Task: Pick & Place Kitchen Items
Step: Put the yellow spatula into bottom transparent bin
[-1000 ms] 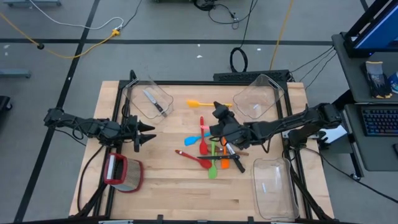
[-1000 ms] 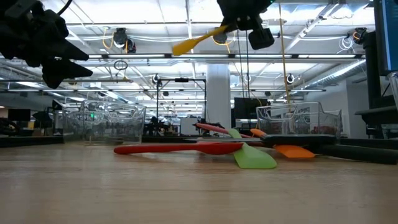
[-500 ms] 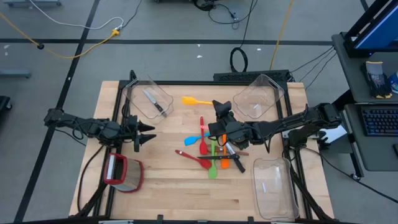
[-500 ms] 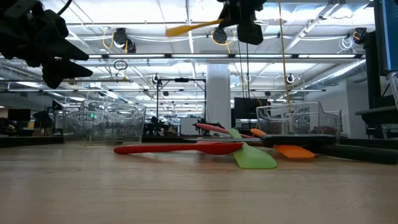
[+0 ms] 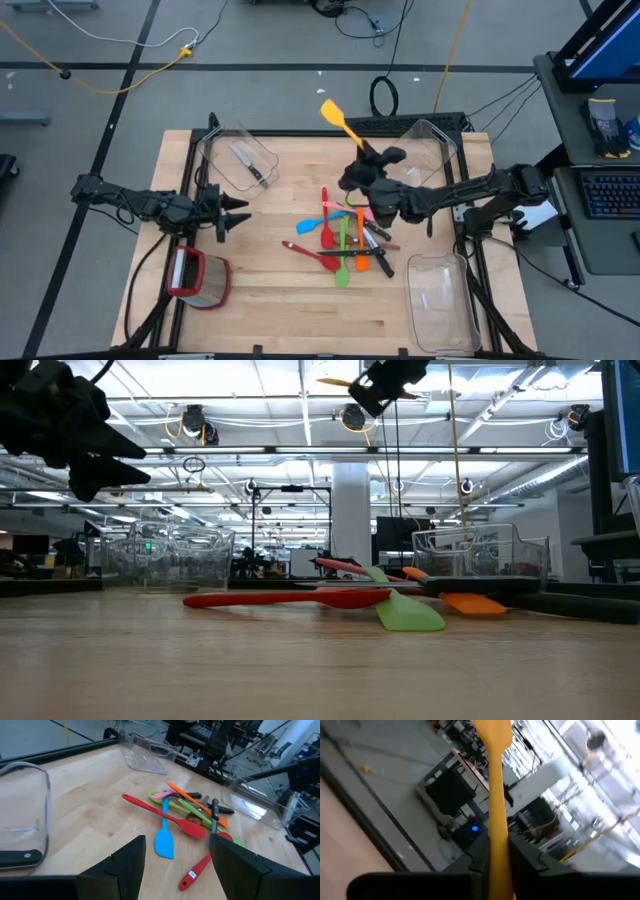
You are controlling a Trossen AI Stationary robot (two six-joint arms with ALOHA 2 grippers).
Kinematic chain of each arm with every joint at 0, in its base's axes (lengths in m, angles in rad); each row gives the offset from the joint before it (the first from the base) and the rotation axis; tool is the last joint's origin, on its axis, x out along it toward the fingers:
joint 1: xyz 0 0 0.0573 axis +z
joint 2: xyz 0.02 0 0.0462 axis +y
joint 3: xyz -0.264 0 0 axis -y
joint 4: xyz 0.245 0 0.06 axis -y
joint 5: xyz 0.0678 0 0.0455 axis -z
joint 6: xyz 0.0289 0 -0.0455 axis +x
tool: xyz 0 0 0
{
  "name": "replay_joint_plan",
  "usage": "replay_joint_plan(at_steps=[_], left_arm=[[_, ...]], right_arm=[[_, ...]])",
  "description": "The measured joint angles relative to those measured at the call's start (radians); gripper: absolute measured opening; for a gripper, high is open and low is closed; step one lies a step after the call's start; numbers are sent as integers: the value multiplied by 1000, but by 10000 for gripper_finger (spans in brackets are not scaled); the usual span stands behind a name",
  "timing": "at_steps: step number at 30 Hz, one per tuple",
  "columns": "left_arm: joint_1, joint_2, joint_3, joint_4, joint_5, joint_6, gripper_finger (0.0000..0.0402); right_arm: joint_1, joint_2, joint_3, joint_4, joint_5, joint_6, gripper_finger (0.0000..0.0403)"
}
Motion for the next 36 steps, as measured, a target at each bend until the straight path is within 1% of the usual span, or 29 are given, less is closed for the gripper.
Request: replay_joint_plan(at_steps=[6, 10, 16, 19, 23, 26, 31, 36], left_arm=[[0, 0, 0, 0, -8, -8, 223], [0, 0, 0, 0, -26, -13, 223], [0, 0, 0, 0, -128, 12, 223], [0, 0, 0, 0, -161, 21, 223], [0, 0, 0, 6, -193, 65, 223], [0, 0, 0, 6, -229, 115, 223], [0, 0, 0, 7, -280, 187, 223], [0, 0, 0, 8, -282, 198, 223]], right_arm=[[-8, -14, 0, 41, -3, 233, 41], [-16, -32, 0, 47, 0, 336, 41], [-34, -69, 0, 41, 32, 431, 41], [-46, -88, 0, 44, 65, 470, 41], [-61, -109, -1, 38, 151, 483, 41], [-81, -130, -1, 43, 156, 503, 41], [-120, -151, 0, 41, 156, 581, 41], [-158, -157, 0, 61, 156, 604, 41]])
